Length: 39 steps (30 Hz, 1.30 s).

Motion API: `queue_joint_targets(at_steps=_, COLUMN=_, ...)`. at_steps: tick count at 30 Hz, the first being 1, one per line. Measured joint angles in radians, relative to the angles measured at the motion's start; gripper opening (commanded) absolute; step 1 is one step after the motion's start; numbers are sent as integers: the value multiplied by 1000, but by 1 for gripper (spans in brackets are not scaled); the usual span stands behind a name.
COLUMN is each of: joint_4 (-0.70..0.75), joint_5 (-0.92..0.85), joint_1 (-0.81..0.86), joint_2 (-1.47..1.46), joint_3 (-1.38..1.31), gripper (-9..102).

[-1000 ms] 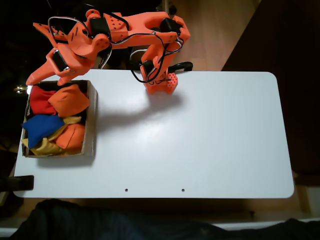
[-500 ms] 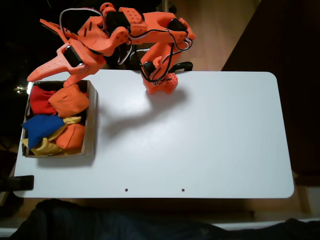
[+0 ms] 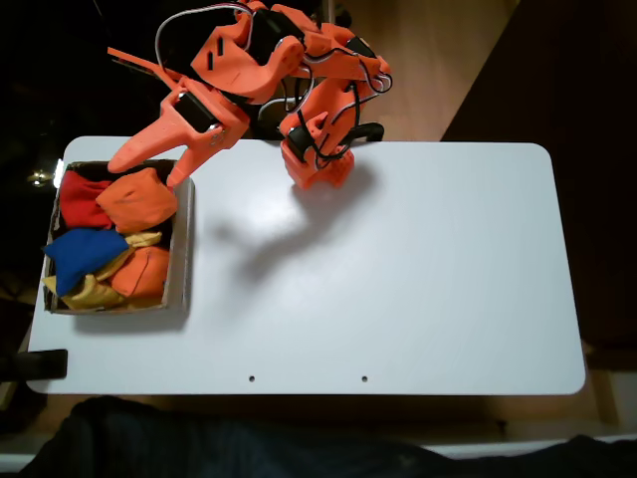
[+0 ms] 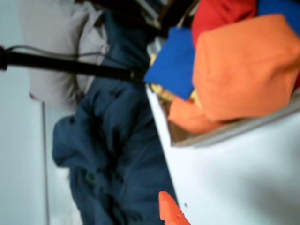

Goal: Grasp a bag and put it in the box.

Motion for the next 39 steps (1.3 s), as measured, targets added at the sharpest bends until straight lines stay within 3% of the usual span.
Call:
queue_joint_targets(at_steps=14, joint_4=23, joint_5=46, joint_1=-275, joint_2=147, joint_3=11, gripper=97)
queue_joint_targets(at_steps=35, joint_4=23, joint_5=201, joint_1=-738, joint_2=380, joint_3=149, gripper=96)
queue_joint_targets(at_steps=39, joint_4=23, joint_5=230, joint_1=-804, joint_2=419, joint_3=175, gripper=92)
